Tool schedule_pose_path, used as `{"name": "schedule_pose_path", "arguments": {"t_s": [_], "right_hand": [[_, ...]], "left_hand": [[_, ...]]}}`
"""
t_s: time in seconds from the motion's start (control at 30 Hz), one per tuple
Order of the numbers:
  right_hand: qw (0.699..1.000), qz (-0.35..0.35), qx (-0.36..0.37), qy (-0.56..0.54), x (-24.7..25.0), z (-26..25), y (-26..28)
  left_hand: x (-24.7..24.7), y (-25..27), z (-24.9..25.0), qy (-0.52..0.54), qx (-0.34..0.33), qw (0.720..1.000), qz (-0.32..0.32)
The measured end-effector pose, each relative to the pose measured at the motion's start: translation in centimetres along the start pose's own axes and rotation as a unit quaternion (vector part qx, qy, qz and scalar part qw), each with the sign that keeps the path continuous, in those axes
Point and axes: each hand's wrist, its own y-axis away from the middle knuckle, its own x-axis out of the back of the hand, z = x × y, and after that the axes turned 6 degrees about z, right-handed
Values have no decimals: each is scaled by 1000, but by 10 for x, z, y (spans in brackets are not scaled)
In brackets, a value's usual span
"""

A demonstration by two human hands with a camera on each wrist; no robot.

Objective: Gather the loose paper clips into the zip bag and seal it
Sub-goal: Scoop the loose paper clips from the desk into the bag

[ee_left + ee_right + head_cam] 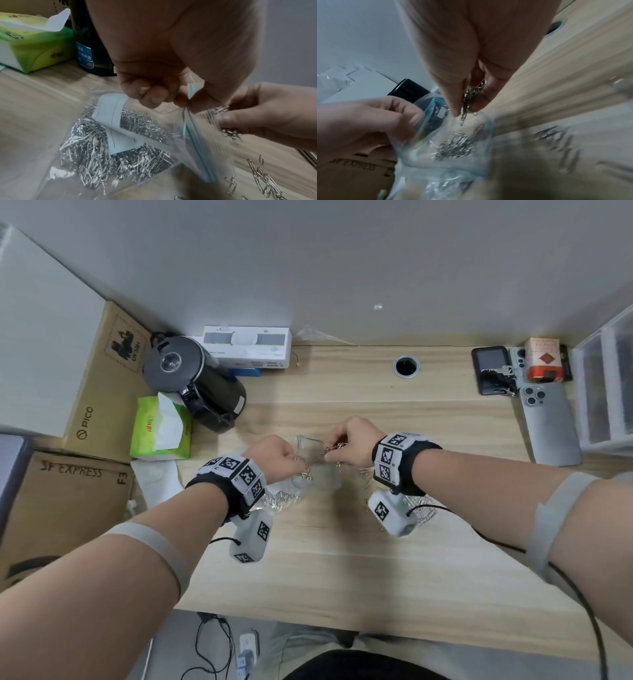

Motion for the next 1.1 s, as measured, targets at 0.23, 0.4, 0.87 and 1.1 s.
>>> {"name": "schedule_pose_path", "arguments": {"t_s": [0.23, 0.4, 0.87, 1.1], "right_hand": [[999, -40, 4, -25, -55, -34, -4], [994, 100, 11, -32, -22, -27, 5], [936, -196, -239, -169, -64, -2, 24], [967, -133, -203, -83, -48, 22, 31]], "left_hand": [[8, 4, -15, 75, -1, 995, 61], [13, 2, -22, 11, 65, 990, 121], [9, -2, -27, 12, 95, 984, 151], [0, -3, -25, -14, 82, 990, 115]]}}
